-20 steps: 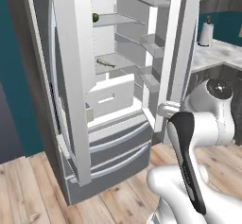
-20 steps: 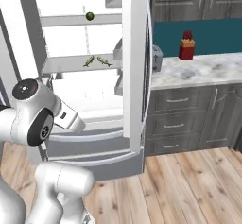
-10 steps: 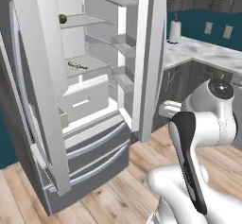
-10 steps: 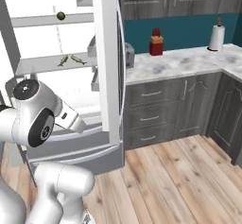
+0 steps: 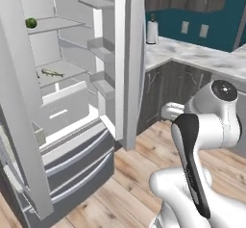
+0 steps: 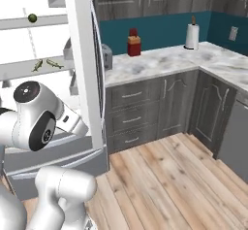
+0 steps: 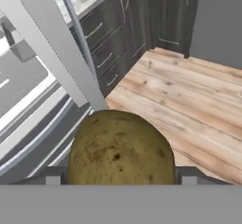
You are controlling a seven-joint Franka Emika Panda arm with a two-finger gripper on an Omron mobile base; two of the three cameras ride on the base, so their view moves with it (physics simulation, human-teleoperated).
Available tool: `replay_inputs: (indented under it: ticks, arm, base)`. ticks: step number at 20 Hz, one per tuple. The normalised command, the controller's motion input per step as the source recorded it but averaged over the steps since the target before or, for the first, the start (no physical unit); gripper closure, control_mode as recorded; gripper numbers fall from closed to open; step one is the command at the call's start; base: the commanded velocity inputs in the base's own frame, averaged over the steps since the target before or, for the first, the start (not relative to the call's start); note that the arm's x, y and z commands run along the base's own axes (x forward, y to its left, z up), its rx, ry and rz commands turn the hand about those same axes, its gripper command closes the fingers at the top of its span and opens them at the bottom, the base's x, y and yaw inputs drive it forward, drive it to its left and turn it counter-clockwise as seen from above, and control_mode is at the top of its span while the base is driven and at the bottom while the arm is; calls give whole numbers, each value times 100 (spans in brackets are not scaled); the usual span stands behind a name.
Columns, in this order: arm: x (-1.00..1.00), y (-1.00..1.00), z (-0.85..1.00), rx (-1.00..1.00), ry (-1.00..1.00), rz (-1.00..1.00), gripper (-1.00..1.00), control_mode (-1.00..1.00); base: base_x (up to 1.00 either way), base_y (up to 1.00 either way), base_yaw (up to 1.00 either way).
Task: Gather the potato and avocado from the fridge and place them on a tray on the dining counter. Then gather the fishs from the fridge and place them on the other tray.
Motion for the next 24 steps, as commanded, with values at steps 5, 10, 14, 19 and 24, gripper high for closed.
replay_inputs:
  ticks: [5, 10, 14, 19, 24]
  arm:
    - [0, 0, 0, 0, 0, 0, 100, 100]
    - [0, 0, 0, 0, 0, 0, 100, 100]
    - [0, 0, 0, 0, 0, 0, 100, 100]
    - [0, 0, 0, 0, 0, 0, 100, 100]
    - [0, 0, 0, 0, 0, 0, 100, 100]
  base:
    - [-63, 0, -40]
    - [-48, 0, -41]
    - [-26, 0, -44]
    - [-19, -1, -43]
    - [-22, -2, -42]
